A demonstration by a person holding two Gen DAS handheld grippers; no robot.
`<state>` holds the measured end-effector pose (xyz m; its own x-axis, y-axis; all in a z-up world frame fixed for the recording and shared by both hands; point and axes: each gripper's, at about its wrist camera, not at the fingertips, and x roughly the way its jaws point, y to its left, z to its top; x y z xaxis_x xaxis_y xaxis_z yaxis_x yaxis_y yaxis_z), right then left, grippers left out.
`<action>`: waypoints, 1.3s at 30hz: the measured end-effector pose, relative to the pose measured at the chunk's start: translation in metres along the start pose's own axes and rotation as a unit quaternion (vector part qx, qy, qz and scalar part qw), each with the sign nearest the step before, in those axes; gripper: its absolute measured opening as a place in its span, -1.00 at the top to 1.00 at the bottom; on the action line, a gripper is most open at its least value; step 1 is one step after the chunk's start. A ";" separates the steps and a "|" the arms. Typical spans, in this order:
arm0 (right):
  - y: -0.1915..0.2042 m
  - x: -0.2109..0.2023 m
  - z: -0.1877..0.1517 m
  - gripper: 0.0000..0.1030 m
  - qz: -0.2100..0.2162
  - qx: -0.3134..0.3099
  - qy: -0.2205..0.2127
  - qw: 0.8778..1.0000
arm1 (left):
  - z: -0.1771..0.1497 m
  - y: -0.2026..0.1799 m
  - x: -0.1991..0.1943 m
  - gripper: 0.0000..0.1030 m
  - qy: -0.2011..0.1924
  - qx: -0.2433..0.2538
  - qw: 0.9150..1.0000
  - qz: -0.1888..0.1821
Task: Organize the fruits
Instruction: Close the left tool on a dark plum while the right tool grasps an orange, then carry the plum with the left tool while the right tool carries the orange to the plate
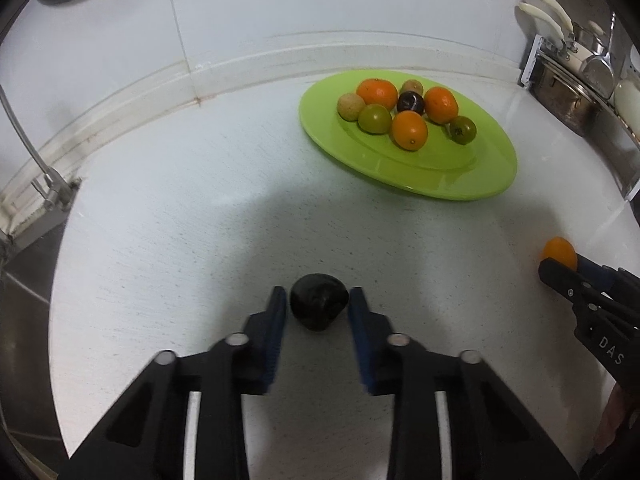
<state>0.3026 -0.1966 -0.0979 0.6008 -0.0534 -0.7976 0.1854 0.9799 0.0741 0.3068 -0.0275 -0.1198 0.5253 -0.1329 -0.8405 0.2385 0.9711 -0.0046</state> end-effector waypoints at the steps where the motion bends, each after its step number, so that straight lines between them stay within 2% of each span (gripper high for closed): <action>1: 0.001 0.000 0.000 0.35 0.000 -0.004 -0.001 1.000 | 0.000 -0.001 0.001 0.44 -0.001 0.002 1.000 0.003; 4: 0.001 0.000 0.000 0.35 0.008 -0.008 -0.001 1.000 | 0.000 -0.003 0.000 0.44 -0.003 0.005 1.000 0.005; 7: 0.005 -0.004 -0.001 0.35 0.020 -0.020 -0.008 1.000 | -0.002 -0.004 -0.005 0.44 -0.005 0.002 1.000 -0.015; 18: 0.013 -0.029 0.006 0.35 0.063 -0.044 -0.030 0.997 | -0.001 -0.012 -0.039 0.44 -0.037 0.015 0.999 -0.037; 27: 0.018 -0.055 0.022 0.35 0.090 -0.056 -0.061 0.993 | 0.011 -0.020 -0.070 0.44 -0.069 0.024 0.996 -0.055; 39: 0.017 -0.073 0.042 0.35 0.102 -0.061 -0.091 0.989 | 0.035 -0.032 -0.094 0.44 -0.108 0.048 0.991 -0.063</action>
<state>0.2946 -0.1840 -0.0131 0.7474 0.1248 -0.6525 -0.0419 0.9891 0.1411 0.2783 -0.0534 -0.0211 0.6468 -0.3012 -0.7006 0.3847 0.9221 -0.0413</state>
